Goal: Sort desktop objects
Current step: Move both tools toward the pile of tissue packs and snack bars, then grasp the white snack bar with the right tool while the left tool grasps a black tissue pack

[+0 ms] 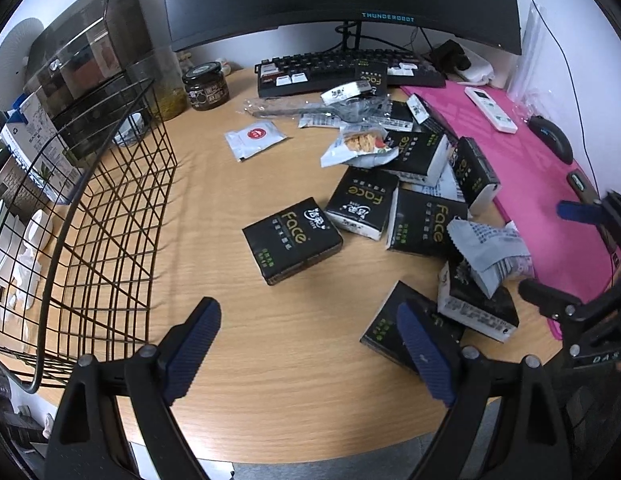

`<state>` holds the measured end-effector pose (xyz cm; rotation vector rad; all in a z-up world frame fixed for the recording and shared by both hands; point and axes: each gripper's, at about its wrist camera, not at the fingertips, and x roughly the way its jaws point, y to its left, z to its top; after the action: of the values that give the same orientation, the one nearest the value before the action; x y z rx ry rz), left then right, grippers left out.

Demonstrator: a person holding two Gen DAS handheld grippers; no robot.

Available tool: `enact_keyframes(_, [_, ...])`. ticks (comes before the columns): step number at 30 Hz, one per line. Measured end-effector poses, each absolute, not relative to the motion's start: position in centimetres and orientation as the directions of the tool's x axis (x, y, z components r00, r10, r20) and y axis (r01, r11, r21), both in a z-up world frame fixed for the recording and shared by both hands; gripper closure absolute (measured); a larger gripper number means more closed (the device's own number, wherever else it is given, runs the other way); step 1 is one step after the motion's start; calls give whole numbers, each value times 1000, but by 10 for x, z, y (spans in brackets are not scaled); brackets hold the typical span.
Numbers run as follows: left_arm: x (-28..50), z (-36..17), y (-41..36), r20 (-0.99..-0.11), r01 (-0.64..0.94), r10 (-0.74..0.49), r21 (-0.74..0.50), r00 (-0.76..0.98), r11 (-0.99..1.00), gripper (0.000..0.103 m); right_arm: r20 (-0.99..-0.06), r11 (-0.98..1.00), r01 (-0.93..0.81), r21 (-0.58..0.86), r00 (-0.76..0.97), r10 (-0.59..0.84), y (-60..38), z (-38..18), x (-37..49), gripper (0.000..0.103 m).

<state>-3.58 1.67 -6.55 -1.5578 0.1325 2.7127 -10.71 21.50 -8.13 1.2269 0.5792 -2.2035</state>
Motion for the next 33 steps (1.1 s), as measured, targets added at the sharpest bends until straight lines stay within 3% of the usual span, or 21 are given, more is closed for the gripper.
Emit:
enact_keyframes(5, [-40, -68, 18, -867, -50, -33, 66, -497, -997, 13, -859, -696, 713, -89, -409, -309, 204, -93, -119, 2])
enact_keyframes(7, [-41, -69, 17, -867, -47, -38, 70, -496, -996, 13, -859, -677, 735, -49, -376, -346, 200, -97, -124, 10])
enact_keyframes(9, [-43, -70, 16, -869, -46, -38, 70, -493, -997, 13, -861, -667, 745, -14, -348, -371, 196, -100, -126, 38])
enact_keyframes(15, [-44, -74, 17, -876, -64, -38, 79, -481, -995, 13, -878, -685, 729, 6, -324, -352, 188, -111, -124, 65])
enact_keyframes(23, [-37, -81, 27, -916, -106, -5, 52, -402, -993, 13, -874, -745, 666, 36, -341, -347, 199, -86, -103, 65])
enact_keyframes(29, [-31, -86, 30, -921, -117, -88, 142, -380, -983, 13, -876, -759, 638, -130, -432, -213, 192, -84, -90, 65])
enact_keyframes(33, [-32, -91, 29, -920, -111, -125, 178, -371, -978, 13, -889, -741, 660, -119, -403, -216, 184, -96, -88, 65])
